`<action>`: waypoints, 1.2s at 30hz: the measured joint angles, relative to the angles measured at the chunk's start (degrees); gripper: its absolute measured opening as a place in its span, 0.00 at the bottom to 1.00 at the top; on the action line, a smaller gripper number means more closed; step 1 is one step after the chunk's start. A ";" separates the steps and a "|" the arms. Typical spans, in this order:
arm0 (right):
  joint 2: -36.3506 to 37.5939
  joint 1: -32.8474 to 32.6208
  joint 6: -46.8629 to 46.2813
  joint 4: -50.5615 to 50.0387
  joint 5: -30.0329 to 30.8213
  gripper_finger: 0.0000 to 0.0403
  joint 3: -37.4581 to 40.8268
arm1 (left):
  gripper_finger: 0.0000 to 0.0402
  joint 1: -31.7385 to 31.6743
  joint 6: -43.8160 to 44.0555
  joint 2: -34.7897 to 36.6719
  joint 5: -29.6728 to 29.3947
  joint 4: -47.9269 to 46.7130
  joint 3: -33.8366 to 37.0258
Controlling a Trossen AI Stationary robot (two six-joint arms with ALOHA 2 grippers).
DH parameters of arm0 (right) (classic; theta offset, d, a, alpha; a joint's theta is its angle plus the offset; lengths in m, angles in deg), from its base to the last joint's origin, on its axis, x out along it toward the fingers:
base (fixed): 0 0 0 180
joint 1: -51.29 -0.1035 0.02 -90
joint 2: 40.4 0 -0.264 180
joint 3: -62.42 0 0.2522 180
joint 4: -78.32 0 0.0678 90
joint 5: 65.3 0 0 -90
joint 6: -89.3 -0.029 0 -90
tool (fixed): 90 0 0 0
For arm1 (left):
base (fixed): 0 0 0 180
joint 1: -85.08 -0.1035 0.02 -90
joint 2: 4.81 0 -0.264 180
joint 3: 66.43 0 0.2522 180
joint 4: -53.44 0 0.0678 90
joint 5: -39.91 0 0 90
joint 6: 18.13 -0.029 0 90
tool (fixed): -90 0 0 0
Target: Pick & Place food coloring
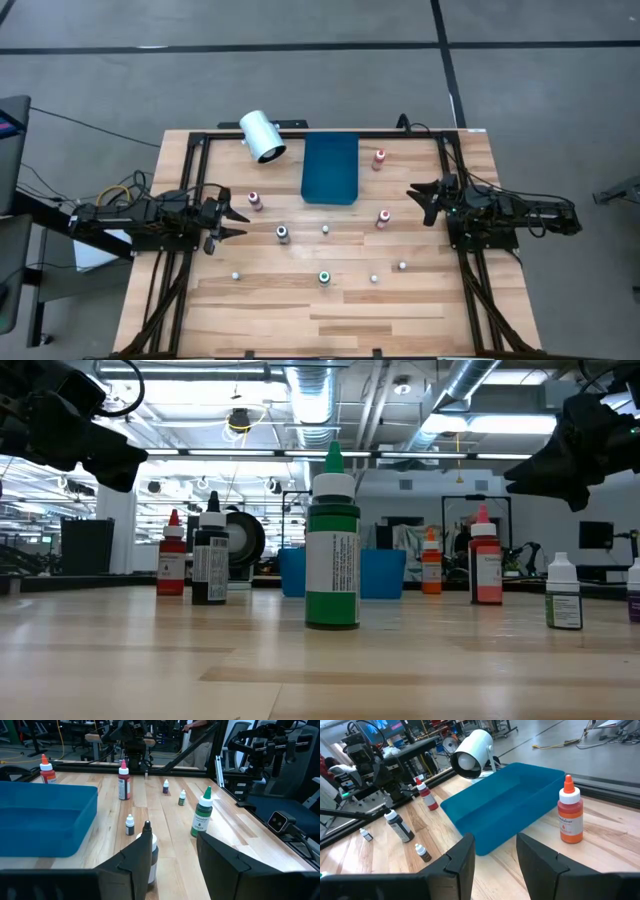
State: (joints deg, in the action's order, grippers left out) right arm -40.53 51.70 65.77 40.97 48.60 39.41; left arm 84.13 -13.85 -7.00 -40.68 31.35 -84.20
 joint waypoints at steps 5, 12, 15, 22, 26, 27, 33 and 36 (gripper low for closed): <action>-0.01 -0.01 0.00 0.00 0.00 0.33 0.01 | 0.37 0.00 0.00 -0.01 0.01 0.01 0.00; 0.01 0.00 0.00 0.00 0.00 0.33 -0.01 | 0.37 0.01 0.00 -0.02 0.00 0.01 0.00; -0.01 -0.01 0.00 0.00 0.02 0.33 -0.01 | 0.37 -0.01 0.00 -0.02 0.01 0.01 0.00; 0.01 -0.01 0.00 0.01 0.01 0.33 -0.01 | 0.37 -0.01 0.00 0.00 -0.01 0.01 0.00; -0.01 -0.01 0.00 0.00 0.02 0.33 -0.01 | 0.37 0.01 0.00 -0.02 -0.02 0.03 0.00; 0.00 -0.01 0.00 0.01 0.00 0.33 0.00 | 0.37 0.01 0.00 -0.02 -0.16 0.04 0.01; 0.01 0.00 0.00 0.02 0.01 0.33 0.01 | 0.37 0.01 0.00 -0.01 -3.72 0.01 0.02; -0.01 0.01 0.00 0.02 0.00 0.33 -0.01 | 0.37 0.01 0.00 -0.02 -5.26 0.01 0.04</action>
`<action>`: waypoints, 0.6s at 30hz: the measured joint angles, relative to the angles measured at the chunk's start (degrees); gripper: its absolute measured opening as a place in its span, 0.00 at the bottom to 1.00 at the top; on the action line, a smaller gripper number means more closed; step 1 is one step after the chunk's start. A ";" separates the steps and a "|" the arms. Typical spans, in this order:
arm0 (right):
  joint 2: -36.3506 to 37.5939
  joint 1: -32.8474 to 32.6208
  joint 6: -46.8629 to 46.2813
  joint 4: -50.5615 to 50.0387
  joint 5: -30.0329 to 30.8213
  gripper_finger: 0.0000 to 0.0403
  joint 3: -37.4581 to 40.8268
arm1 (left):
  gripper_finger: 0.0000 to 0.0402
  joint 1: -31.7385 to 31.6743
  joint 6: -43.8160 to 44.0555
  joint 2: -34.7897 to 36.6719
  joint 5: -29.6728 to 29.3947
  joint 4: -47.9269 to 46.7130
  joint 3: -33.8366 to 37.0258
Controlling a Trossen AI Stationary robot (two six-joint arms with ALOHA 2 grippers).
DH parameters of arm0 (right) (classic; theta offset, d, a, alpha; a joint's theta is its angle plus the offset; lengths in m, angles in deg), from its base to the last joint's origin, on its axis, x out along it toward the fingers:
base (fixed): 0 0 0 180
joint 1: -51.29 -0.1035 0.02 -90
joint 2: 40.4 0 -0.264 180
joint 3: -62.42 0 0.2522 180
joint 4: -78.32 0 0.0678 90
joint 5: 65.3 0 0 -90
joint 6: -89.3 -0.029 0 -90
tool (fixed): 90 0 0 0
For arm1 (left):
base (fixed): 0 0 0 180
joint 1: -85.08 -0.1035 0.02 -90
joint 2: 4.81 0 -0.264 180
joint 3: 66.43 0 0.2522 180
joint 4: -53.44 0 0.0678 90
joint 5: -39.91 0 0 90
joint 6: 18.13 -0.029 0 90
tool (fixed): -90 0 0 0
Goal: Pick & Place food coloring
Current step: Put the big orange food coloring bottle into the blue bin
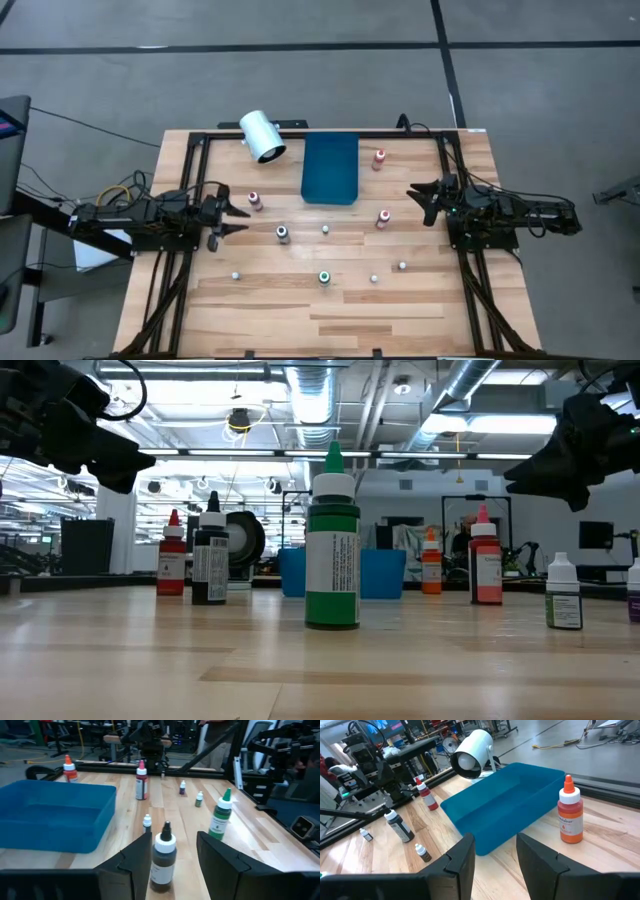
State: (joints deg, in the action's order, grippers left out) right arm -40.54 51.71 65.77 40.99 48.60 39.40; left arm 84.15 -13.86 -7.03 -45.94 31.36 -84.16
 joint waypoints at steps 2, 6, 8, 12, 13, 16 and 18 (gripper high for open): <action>0.00 -0.01 0.00 0.00 0.00 0.33 0.01 | 0.37 0.00 -0.25 0.02 -1.28 -0.02 0.00; 0.00 -0.01 -0.18 0.36 0.00 0.33 0.02 | 0.37 0.00 -0.31 0.02 -4.20 -0.08 0.02; 0.00 0.00 -1.53 1.47 -0.02 0.33 0.02 | 0.37 -0.02 1.06 0.02 -5.22 -0.08 0.04; 0.00 0.11 -1.51 3.60 0.08 0.33 0.01 | 0.37 0.00 3.92 0.00 -5.92 -0.06 0.04; 0.02 0.11 -1.51 3.58 0.09 0.33 0.01 | 0.37 0.00 4.42 0.00 -5.93 -0.06 0.04; 0.01 0.11 -1.51 3.56 0.09 0.33 0.01 | 0.37 0.00 6.02 0.01 -5.96 -0.05 0.04; 0.00 0.11 -1.29 4.26 0.09 0.32 0.00 | 0.37 0.00 6.57 0.02 -5.96 -0.04 0.04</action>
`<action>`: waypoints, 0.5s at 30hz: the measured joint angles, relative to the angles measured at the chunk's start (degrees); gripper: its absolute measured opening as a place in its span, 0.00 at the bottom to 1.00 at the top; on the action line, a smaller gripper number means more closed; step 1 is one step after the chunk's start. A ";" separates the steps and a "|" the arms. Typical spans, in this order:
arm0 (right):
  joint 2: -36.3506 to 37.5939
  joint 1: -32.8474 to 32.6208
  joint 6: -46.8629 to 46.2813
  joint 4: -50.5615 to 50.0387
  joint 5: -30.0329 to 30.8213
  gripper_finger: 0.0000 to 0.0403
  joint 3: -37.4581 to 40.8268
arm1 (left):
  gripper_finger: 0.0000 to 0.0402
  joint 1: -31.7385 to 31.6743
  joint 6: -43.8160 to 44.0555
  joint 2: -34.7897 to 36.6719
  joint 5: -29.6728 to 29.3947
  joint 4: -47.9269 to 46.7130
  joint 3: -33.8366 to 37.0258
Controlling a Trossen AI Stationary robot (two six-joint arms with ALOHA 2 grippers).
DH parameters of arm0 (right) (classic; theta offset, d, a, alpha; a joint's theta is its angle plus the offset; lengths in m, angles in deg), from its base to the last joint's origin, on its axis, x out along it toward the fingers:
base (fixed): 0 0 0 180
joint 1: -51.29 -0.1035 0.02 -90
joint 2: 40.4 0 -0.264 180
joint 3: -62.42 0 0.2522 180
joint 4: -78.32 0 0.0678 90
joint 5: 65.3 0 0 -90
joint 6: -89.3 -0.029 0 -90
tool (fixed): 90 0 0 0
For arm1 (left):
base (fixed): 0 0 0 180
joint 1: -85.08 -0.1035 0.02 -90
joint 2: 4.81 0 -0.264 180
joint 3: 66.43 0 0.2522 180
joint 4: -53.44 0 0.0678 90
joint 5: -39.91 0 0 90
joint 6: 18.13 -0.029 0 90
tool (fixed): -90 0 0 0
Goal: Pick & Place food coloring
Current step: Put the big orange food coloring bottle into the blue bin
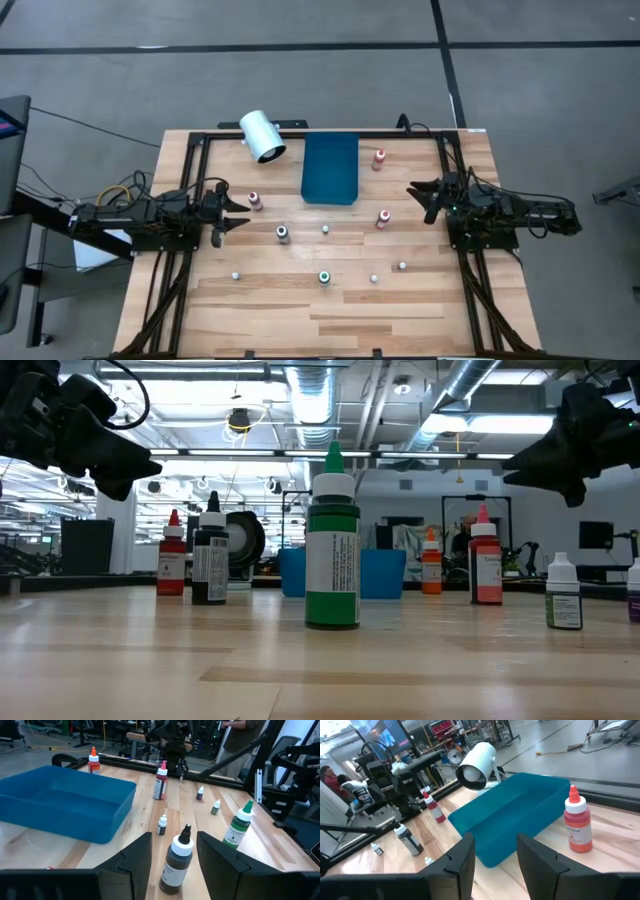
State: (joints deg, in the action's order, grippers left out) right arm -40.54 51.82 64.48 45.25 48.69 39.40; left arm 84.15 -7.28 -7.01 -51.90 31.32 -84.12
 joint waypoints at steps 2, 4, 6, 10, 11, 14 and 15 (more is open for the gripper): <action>0.00 0.00 2.22 2.48 -0.02 0.32 0.00 | 0.37 0.00 0.16 -0.01 -0.02 0.00 0.00; -0.56 0.00 4.36 4.33 -0.03 0.31 -0.71 | 0.37 0.00 0.18 -0.02 -0.02 0.00 0.00; -2.08 0.00 5.71 4.57 0.02 0.31 -2.62 | 0.37 0.00 0.18 0.01 -0.02 0.00 0.00; -8.17 0.00 8.57 4.15 0.07 0.30 -7.58 | 0.37 0.00 0.18 0.00 -0.04 0.00 0.00; -10.26 0.00 9.60 3.98 0.07 0.30 -9.14 | 0.37 0.00 0.18 -0.02 -0.06 0.01 0.00; -17.27 0.00 12.40 1.71 0.19 0.30 -14.51 | 0.37 -0.02 0.18 -0.02 -0.07 0.02 0.00; -19.93 0.00 13.25 0.56 0.36 0.30 -16.50 | 0.37 0.00 0.18 -0.01 -0.07 0.01 -0.01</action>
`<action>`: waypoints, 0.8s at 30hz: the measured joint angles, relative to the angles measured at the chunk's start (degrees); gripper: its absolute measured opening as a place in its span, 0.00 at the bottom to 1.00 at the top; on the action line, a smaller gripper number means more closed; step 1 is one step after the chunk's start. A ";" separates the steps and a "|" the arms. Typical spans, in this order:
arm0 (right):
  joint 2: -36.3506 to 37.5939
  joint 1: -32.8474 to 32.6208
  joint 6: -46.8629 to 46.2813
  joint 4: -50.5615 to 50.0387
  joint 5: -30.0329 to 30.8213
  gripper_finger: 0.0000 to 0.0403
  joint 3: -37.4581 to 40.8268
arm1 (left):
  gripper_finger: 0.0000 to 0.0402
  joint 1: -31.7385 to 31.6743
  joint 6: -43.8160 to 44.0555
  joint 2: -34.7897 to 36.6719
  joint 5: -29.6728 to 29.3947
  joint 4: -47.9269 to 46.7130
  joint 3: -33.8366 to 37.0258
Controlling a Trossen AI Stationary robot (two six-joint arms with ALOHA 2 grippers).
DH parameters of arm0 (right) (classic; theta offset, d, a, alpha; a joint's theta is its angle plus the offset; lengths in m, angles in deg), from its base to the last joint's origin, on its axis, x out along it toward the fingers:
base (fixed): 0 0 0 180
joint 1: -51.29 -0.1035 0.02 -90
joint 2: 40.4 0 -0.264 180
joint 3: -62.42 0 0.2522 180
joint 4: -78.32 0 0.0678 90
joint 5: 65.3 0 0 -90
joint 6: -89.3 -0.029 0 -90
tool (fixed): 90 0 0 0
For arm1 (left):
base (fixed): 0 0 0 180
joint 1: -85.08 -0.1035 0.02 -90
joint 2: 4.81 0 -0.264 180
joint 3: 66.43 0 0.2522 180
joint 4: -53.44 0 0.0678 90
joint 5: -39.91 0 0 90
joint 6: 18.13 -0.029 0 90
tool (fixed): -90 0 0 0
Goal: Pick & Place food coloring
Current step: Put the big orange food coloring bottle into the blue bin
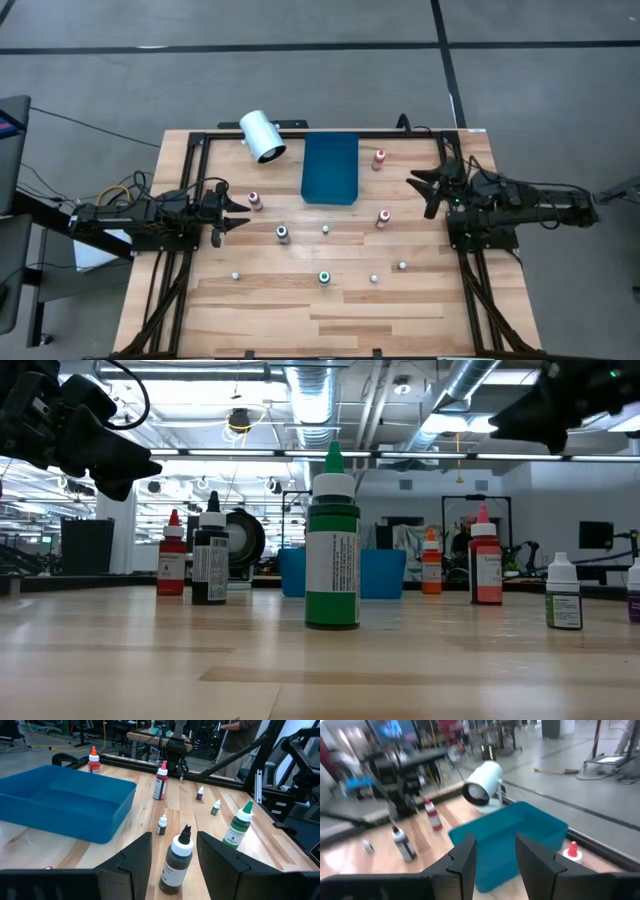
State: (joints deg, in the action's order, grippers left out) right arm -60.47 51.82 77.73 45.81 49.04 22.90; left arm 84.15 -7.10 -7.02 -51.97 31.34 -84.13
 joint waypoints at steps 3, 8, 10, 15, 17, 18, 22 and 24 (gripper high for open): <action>-7.65 0.00 2.83 -3.97 1.61 0.30 -6.34 | 0.37 0.00 0.00 -0.01 -0.02 0.01 -0.01; -17.35 0.54 8.19 -10.58 2.67 0.30 -16.96 | 0.37 0.00 0.00 0.00 -0.03 0.01 -0.01; -21.08 1.55 8.65 -12.69 2.70 0.31 -21.18 | 0.37 0.00 0.00 0.00 -0.04 0.01 -0.01; -29.70 5.55 8.61 -19.61 1.91 0.31 -30.04 | 0.37 0.00 0.00 0.01 -0.07 0.00 -0.01; -32.32 7.55 8.97 -22.16 -0.16 0.31 -33.14 | 0.37 0.00 0.00 -0.01 -0.08 -0.01 -0.03; -33.52 8.64 9.34 -24.13 -1.09 0.31 -34.20 | 0.37 -0.02 0.00 -0.01 -0.08 0.01 -0.03; -38.14 12.52 11.66 -28.07 -4.66 0.34 -37.28 | 0.37 0.00 -0.01 0.00 -0.11 0.00 -0.03; -39.67 14.52 12.85 -29.07 -6.11 0.37 -37.55 | 0.37 0.00 -0.02 -0.01 -0.11 0.01 -0.03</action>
State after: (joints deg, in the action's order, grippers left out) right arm -100.14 66.34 90.58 16.74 42.93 -14.65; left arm 84.14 -7.12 -7.03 -52.07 31.35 -84.16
